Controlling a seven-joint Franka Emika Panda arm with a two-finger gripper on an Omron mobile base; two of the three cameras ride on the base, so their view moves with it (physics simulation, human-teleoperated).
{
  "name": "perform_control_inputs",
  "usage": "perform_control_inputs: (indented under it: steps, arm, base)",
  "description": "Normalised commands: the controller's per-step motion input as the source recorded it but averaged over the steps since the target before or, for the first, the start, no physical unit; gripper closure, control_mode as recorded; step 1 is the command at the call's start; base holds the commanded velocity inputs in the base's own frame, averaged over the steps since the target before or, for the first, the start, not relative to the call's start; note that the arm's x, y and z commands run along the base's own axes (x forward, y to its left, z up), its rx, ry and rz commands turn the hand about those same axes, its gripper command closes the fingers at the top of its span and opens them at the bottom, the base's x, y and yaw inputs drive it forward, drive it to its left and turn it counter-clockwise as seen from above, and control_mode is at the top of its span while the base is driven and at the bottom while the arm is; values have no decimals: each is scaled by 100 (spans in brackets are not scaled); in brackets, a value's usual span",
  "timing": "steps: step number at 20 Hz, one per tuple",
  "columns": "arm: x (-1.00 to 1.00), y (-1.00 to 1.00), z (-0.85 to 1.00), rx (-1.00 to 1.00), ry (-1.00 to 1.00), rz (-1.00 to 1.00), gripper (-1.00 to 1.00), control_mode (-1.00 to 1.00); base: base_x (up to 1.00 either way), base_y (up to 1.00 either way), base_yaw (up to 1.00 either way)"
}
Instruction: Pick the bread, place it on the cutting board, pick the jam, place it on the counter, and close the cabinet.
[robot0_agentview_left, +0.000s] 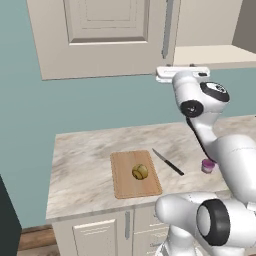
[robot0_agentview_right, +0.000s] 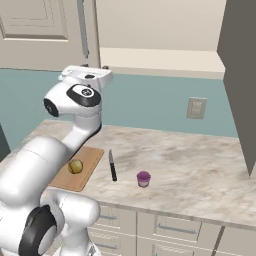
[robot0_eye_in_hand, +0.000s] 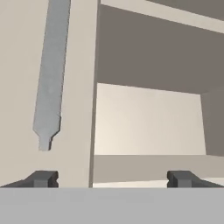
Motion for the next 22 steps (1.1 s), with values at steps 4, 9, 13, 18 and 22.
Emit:
perform_control_inputs:
  steps: [4, 9, 13, 18, 22]
  arm:
    - [-38, -12, 2, 0, 0, 3, -100, -100]
    - [-39, -21, 3, 0, 0, 5, -100, -100]
    - [-37, -28, 3, 0, 0, 4, -100, -100]
    - [-40, -31, 1, 0, 0, 6, -100, -100]
    - [-41, -29, 5, 0, 0, 5, -100, -100]
  base:
    - [0, 0, 0]
    - [0, 0, 0]
    - [0, 0, 0]
    - [0, 0, 0]
    - [0, 0, 0]
